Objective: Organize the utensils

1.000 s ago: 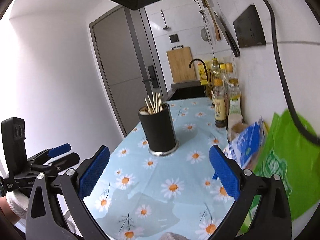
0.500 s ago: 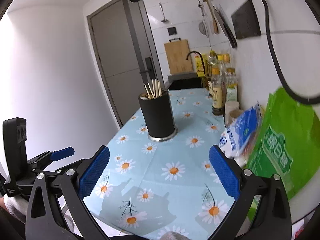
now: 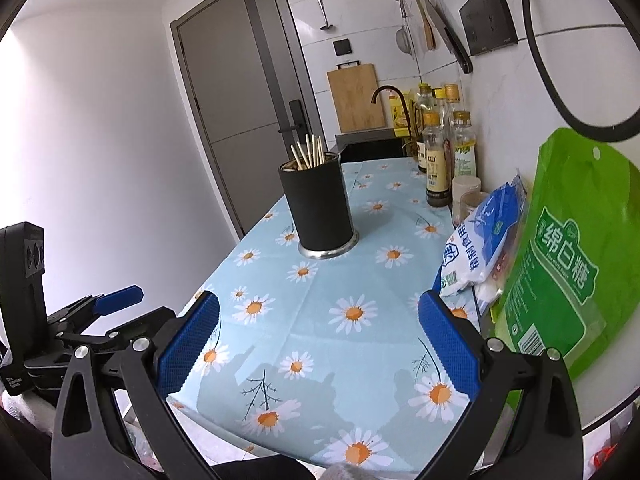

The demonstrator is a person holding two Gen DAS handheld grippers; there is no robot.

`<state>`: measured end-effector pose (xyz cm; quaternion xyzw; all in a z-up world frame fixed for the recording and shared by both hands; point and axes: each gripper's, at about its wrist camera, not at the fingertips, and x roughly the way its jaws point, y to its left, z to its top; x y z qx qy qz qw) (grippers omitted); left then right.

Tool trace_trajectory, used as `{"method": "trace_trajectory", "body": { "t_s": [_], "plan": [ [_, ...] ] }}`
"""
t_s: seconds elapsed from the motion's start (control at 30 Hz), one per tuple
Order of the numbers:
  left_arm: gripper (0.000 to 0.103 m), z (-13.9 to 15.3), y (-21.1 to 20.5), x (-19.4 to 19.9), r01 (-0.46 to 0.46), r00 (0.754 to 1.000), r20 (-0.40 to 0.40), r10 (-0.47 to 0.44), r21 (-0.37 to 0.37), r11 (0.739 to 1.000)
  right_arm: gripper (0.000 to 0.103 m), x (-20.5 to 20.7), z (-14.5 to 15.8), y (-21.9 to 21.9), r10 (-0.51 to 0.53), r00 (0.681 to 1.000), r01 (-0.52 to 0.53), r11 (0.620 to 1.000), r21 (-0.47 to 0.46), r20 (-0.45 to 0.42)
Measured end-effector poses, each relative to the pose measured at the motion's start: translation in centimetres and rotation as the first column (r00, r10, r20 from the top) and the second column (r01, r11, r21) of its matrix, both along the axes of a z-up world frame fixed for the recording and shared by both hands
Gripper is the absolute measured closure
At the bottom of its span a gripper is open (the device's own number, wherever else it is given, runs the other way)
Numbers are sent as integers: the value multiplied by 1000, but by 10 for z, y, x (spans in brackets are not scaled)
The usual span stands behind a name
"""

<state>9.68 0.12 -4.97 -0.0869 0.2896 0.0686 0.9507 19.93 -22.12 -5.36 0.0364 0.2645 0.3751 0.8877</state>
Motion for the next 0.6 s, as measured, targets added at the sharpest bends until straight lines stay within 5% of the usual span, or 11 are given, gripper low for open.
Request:
{"method": "trace_trajectory", "body": {
  "t_s": [0.6],
  "plan": [
    [7,0,4,-3,-9,1000,-7,9,-24,1000,4,0,-4,8,7,1000,-8,999,-34,-25]
  ]
}}
